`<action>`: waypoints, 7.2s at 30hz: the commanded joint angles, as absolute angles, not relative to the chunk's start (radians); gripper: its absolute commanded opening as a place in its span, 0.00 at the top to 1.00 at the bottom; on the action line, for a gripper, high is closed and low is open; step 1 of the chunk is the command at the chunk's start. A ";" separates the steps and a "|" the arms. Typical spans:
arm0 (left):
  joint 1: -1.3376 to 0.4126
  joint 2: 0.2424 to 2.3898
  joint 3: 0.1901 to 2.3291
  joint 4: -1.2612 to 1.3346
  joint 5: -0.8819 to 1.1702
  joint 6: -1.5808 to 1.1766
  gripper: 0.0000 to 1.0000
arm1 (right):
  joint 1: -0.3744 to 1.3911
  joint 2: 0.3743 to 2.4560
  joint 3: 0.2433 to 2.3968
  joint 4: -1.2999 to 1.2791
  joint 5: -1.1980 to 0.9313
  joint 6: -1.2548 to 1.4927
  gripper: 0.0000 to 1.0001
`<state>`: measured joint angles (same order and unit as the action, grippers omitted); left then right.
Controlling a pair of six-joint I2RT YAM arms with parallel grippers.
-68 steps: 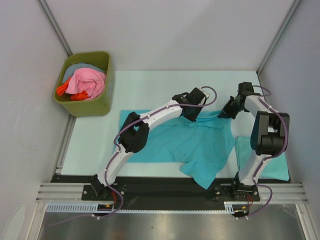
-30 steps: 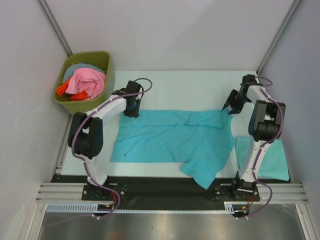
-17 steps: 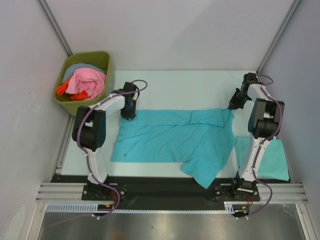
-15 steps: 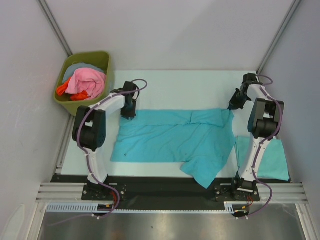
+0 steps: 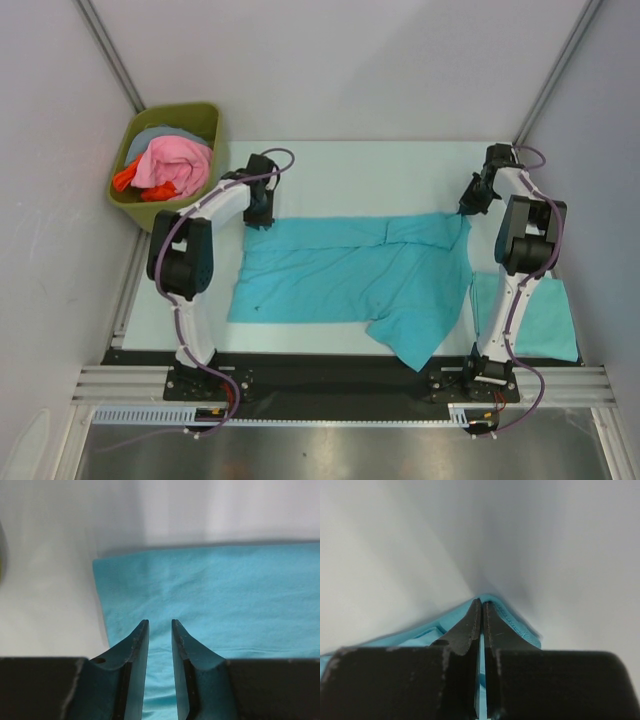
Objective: Fold and stack the t-shirts
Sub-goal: Fold the tshirt
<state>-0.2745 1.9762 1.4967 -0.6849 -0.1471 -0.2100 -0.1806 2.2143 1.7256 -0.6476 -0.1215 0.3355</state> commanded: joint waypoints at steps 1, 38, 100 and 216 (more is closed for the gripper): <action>-0.276 2.020 1.517 -0.676 -0.149 -0.230 0.70 | -0.186 2.230 1.772 -0.609 -0.094 0.322 1.00; -0.258 2.185 2.093 -0.859 -0.291 -0.196 0.41 | -0.173 2.349 2.280 -0.998 0.055 0.337 0.38; 0.100 1.319 0.607 -0.597 0.087 -0.670 0.64 | -0.225 1.109 0.696 -0.830 -0.268 0.695 0.67; 0.023 1.692 1.239 -0.624 0.032 -0.580 0.99 | -0.241 1.739 1.302 -0.753 -0.251 0.459 1.00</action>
<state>0.0204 1.6211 1.1656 -0.7219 0.0677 -0.5850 -0.2314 1.6943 1.2430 -0.7662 -0.2291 0.4870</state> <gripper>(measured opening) 0.006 0.010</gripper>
